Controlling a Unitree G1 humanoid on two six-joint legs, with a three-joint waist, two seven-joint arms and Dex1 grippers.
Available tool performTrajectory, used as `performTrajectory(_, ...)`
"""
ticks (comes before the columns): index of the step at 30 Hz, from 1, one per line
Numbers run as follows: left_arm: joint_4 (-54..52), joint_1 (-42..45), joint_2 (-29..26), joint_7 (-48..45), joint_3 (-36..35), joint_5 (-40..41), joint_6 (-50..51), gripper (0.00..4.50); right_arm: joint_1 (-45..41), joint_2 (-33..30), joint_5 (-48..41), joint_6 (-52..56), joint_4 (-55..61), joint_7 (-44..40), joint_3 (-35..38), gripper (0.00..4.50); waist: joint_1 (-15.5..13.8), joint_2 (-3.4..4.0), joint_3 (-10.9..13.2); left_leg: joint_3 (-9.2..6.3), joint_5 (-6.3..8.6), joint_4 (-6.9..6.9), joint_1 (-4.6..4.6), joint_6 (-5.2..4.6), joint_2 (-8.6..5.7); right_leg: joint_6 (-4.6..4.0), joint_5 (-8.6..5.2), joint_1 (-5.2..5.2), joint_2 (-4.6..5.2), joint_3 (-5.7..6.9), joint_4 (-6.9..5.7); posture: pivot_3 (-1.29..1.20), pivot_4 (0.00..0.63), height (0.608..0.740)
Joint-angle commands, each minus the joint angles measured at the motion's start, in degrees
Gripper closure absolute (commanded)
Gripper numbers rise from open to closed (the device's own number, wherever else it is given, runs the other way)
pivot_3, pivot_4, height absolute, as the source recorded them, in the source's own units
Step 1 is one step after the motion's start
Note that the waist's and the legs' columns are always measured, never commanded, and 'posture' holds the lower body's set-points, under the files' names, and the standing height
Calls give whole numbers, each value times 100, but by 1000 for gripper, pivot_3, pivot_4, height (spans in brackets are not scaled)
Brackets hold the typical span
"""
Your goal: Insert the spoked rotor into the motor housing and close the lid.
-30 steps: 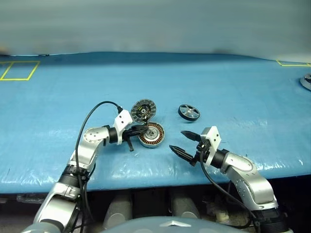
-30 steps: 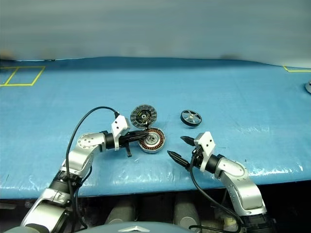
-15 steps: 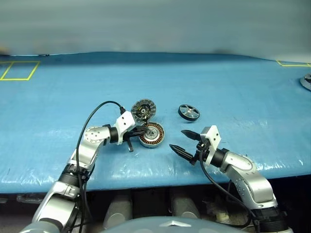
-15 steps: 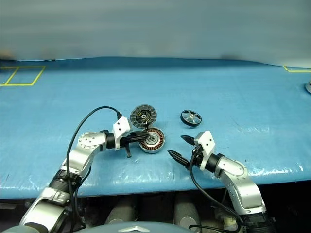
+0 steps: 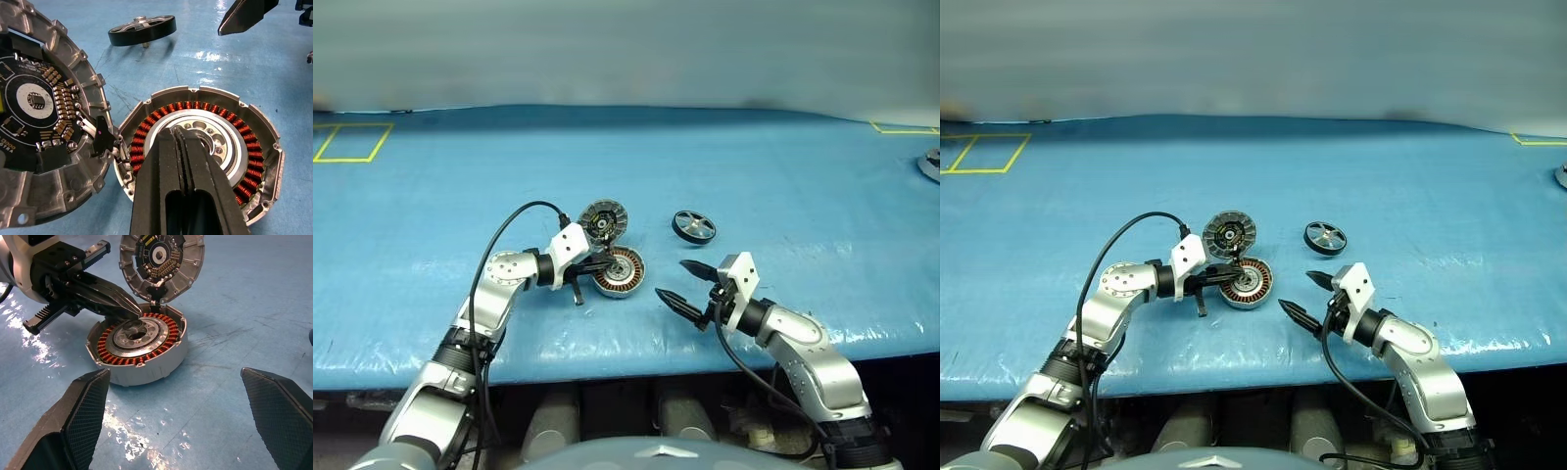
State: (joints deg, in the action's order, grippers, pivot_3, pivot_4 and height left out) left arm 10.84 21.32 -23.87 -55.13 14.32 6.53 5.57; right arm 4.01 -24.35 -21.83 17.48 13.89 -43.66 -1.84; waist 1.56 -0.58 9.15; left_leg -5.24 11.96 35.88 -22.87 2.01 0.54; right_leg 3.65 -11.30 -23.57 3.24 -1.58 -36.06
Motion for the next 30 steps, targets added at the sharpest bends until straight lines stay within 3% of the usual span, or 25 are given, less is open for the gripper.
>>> performTrajectory(1, -104, 100, -67, -25, 53, -135, -125, 4468, -41, 49, -30, -154, 105, 34, 42, 0, 0, 0, 0, 0, 0, 0, 0, 0, 0, 0, 0, 0, 0, 0, 0, 0, 150, 740)
performTrajectory(30, 107, 219, -14, -79, 9, -162, -169, 4468, 0, 74, -22, -191, 178, 178, 23, 0, 0, 0, 0, 0, 0, 5, 1, 0, -1, 2, 1, 2, 0, -1, -3, 0, 150, 740)
